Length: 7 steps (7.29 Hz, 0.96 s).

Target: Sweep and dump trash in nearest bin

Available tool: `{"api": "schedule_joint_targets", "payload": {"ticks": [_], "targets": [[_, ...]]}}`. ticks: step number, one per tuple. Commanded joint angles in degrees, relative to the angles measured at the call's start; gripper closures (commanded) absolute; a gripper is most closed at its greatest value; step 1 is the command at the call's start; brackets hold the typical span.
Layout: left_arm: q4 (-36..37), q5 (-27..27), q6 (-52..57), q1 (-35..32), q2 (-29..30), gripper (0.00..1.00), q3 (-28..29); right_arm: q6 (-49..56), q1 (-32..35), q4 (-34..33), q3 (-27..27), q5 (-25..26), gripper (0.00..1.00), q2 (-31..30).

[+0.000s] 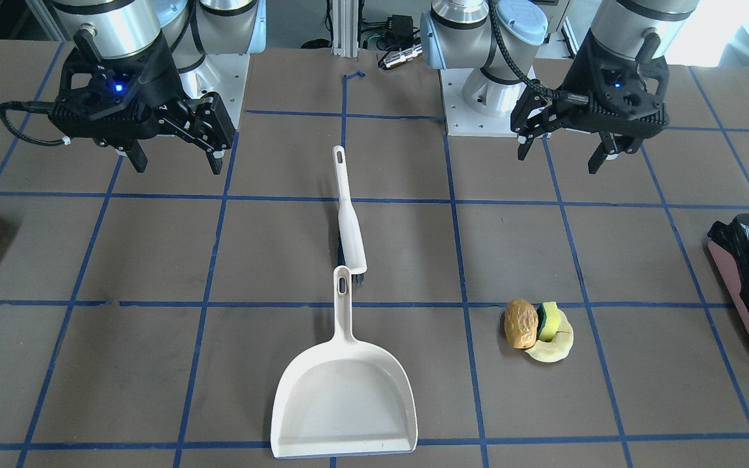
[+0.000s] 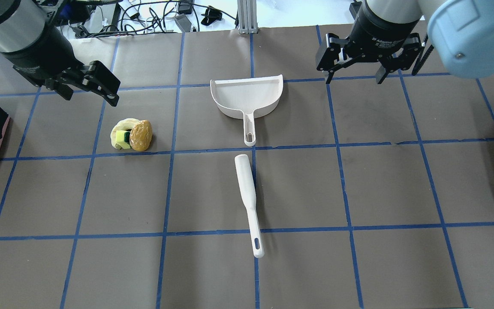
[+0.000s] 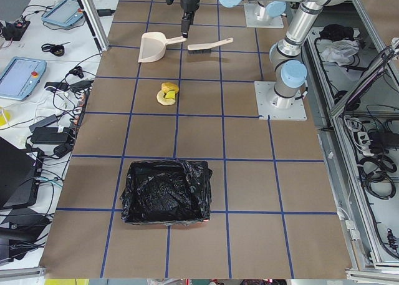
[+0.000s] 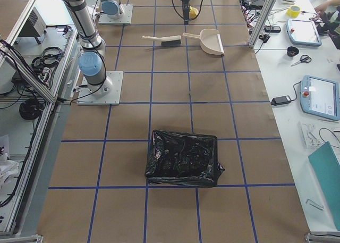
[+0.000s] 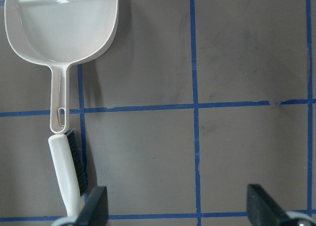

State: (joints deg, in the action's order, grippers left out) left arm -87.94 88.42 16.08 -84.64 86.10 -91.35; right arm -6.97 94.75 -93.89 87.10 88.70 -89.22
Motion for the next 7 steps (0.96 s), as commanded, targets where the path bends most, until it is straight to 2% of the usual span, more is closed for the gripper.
{"api": "schedule_joint_targets", "payload": {"ticks": [1, 4, 7], "targets": [[0.57, 0.52, -0.88, 0.00, 0.82, 0.00, -0.05, 0.03, 0.00, 0.12, 0.00, -0.27, 0.00, -0.16], [0.66, 0.26, -5.16, 0.00, 2.06, 0.00, 0.12, 0.12, -0.09, 0.29, 0.17, -0.10, 0.00, -0.51], [0.75, 0.35, -4.92, 0.00, 2.06, 0.00, 0.04, 0.12, 0.00, 0.29, 0.18, -0.19, 0.00, -0.60]]}}
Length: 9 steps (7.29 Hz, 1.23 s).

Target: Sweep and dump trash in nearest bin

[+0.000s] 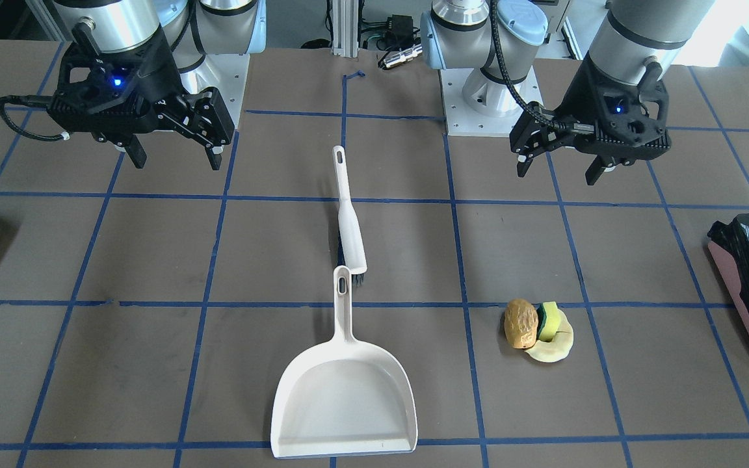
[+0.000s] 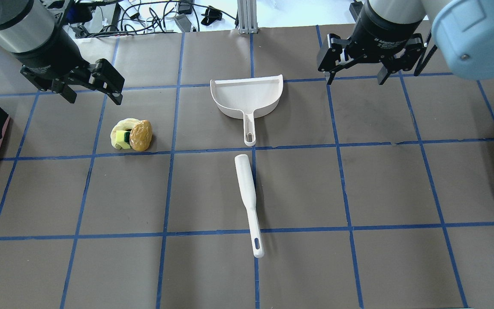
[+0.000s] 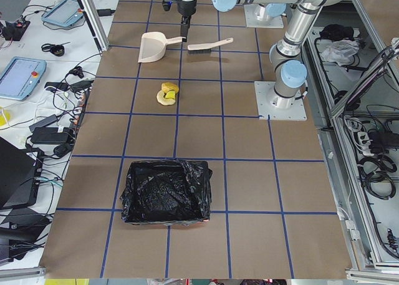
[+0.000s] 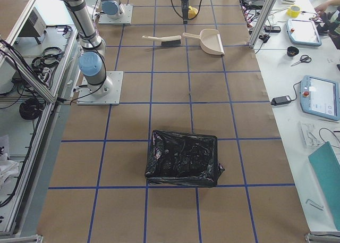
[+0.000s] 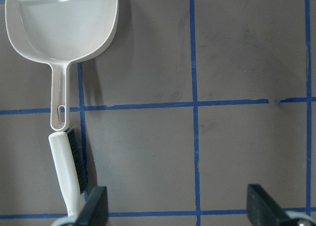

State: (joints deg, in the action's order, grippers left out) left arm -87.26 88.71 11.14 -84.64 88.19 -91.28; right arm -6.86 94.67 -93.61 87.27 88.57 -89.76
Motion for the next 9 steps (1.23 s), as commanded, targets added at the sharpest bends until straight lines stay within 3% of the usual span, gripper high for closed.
{"api": "schedule_joint_targets", "payload": {"ticks": [1, 9], "targets": [[0.07, 0.06, 0.02, 0.00, -0.03, 0.00, -0.04, 0.00, 0.08, 0.00, 0.01, -0.07, 0.00, -0.07], [-1.34, 0.24, 0.46, 0.09, -0.21, 0.00, -0.30, 0.00, 0.08, 0.00, 0.10, 0.02, 0.00, -0.07]]}}
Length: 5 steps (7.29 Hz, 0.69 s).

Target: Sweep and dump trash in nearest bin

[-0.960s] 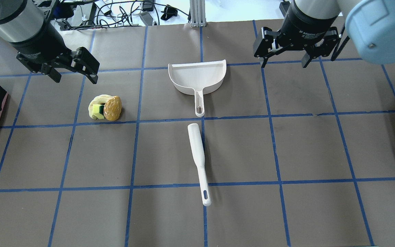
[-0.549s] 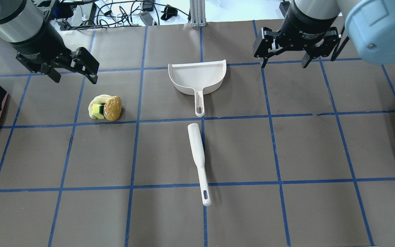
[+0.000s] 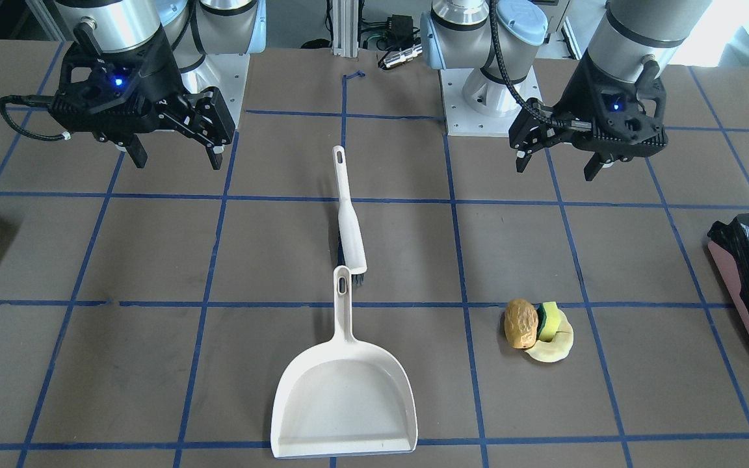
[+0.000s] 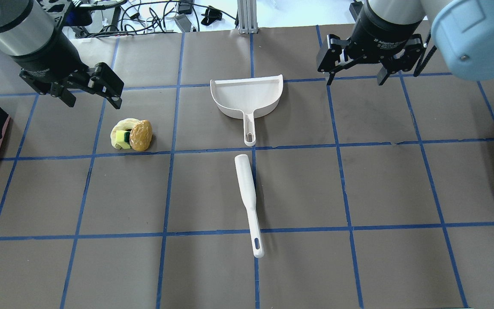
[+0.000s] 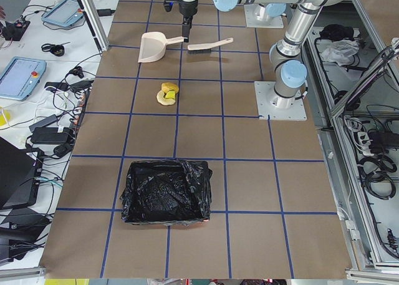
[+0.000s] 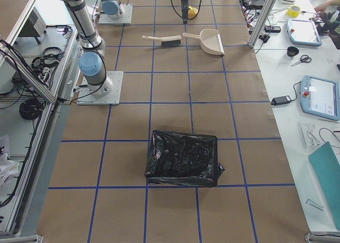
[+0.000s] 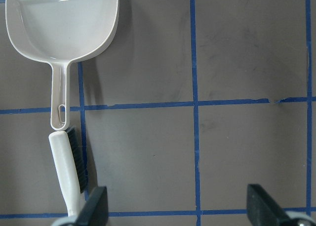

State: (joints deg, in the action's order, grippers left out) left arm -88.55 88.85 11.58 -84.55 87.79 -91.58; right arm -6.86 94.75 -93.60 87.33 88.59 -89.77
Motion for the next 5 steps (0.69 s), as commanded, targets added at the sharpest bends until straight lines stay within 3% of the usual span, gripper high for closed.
{"api": "schedule_joint_targets", "payload": {"ticks": [1, 5], "targets": [[-0.04, 0.09, 0.02, 0.00, 0.10, 0.00, 0.00, 0.00, 0.00, 0.00, 0.03, 0.00, 0.00, -0.06], [1.36, -0.34, -2.86, 0.00, 2.11, 0.00, 0.78, 0.00, 0.00, 0.00, 0.03, 0.00, 0.00, -0.06]]}}
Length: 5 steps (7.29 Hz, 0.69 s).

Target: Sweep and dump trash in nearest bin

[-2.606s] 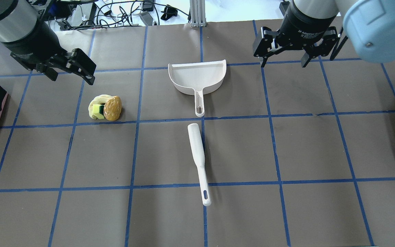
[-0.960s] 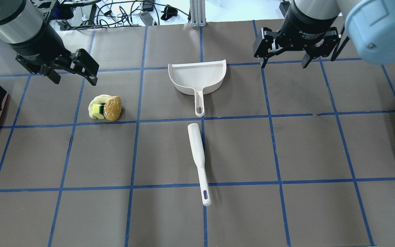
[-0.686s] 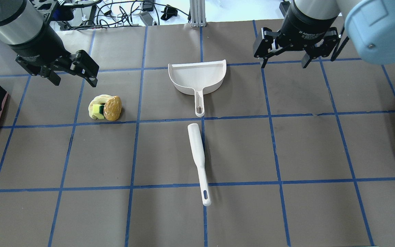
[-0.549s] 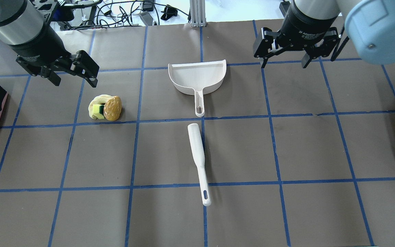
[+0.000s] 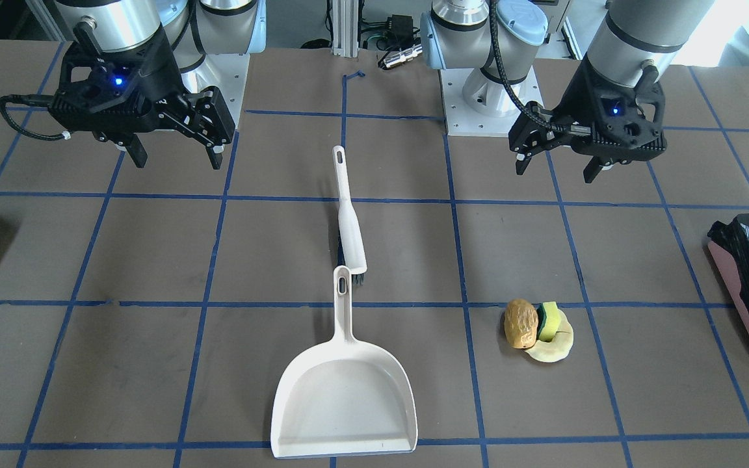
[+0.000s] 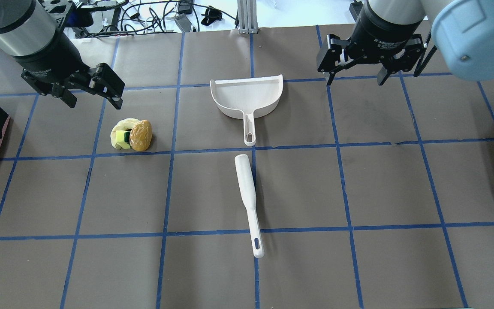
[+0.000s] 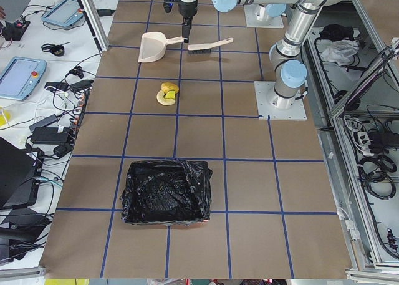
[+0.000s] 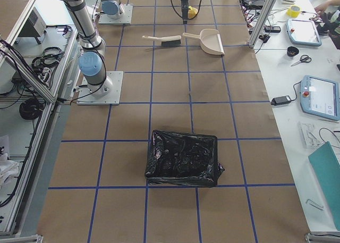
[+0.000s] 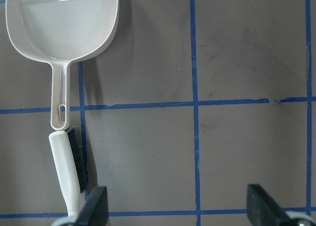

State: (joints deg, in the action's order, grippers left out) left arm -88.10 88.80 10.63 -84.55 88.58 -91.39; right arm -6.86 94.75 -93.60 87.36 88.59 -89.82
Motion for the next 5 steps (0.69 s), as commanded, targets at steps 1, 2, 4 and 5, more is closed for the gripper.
{"api": "schedule_joint_targets", "payload": {"ticks": [1, 2, 4, 5], "targets": [[4.13, -0.38, -3.32, -0.26, 3.33, 0.00, 0.86, -0.35, 0.09, 0.09, 0.26, 0.00, 0.00, -0.09], [4.51, -0.30, -3.25, -0.44, 5.18, 0.00, 0.86, -0.79, 1.83, 0.09, 2.70, -0.17, 0.00, -0.87], [8.71, -0.56, -3.51, -0.79, 8.43, 0.00, 0.86, -4.45, 10.51, -0.87, 9.37, -0.35, 0.00, -1.76], [11.34, -0.21, -3.77, -2.62, 10.02, 0.00, 1.04, -7.00, 14.29, -1.05, 11.67, -0.26, 0.00, -0.98]]}}
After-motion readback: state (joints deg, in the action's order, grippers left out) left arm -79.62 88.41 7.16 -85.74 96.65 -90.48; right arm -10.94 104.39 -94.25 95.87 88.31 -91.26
